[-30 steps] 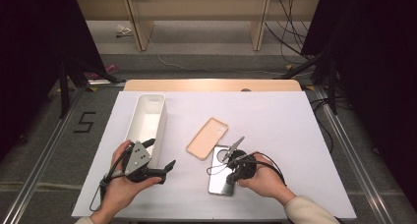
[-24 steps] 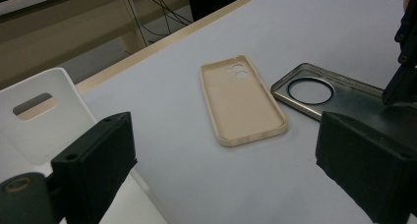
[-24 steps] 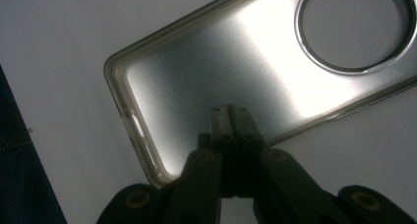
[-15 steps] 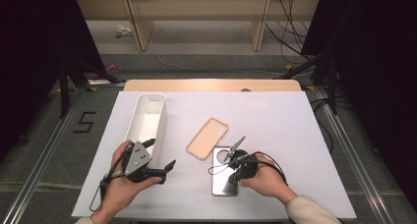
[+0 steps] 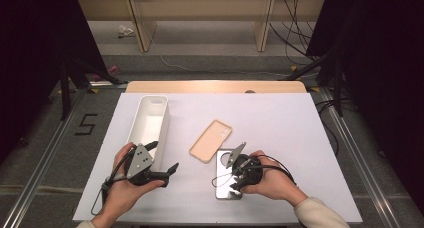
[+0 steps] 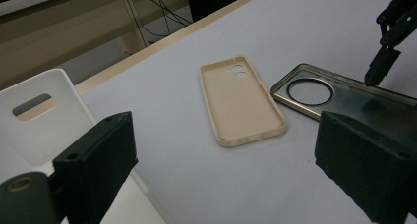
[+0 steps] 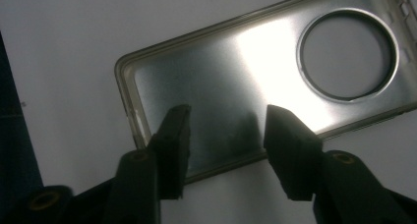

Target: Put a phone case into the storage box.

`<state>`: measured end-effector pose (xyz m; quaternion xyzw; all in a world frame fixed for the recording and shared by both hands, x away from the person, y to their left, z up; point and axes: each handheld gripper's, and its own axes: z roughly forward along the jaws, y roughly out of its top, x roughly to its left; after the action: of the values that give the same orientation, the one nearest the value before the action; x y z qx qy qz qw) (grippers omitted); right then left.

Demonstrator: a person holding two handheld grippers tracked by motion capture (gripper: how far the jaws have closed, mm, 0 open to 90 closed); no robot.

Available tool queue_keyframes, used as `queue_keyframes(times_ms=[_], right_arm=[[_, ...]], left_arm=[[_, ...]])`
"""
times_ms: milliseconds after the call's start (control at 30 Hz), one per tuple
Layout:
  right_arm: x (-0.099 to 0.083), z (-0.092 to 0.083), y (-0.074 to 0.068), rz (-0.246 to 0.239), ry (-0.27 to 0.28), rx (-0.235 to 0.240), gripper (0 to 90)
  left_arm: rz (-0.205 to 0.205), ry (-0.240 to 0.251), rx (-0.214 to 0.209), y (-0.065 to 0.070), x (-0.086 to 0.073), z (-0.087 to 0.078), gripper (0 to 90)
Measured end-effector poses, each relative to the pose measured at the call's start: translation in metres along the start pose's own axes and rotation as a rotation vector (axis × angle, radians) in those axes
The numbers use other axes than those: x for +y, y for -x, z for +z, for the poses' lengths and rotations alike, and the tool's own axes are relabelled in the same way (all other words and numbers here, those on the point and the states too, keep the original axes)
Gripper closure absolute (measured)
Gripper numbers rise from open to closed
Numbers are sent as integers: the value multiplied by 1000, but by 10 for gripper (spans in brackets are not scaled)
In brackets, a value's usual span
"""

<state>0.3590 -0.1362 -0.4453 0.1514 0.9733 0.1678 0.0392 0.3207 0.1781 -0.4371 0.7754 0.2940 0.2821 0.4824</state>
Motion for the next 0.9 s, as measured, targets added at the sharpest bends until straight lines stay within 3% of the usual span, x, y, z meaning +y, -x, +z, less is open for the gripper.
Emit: queue_keyframes(times_ms=[33, 100, 167, 200, 267, 300, 467, 733, 900], right_arm=[[0, 0, 0, 0, 0, 0, 418], [2, -4, -5, -83, -15, -6, 341], [3, -5, -7, -93, -28, -9, 323], [5, -6, -11, -156, -57, -22, 302], [5, -5, -13, -163, -64, -21, 299], [6, -4, -17, -189, -84, -23, 301], [9, -2, -23, -222, -118, -44, 304], [11, 4, -28, -246, -163, -37, 327], [14, 10, -32, -260, -173, -30, 354]], left_arm=[[0, 0, 0, 0, 0, 0, 82], [8, 5, 4, 0, 0, 0, 82], [-2, -1, -2, 0, 0, 0, 82], [-1, -1, -2, 0, 0, 0, 82], [8, 5, 3, 0, 0, 0, 82], [0, -1, -2, 0, 0, 0, 82], [-2, -1, -4, 1, 0, 1, 83], [10, 4, 5, -1, 0, 0, 83], [-2, -1, -1, 0, 0, 1, 83]])
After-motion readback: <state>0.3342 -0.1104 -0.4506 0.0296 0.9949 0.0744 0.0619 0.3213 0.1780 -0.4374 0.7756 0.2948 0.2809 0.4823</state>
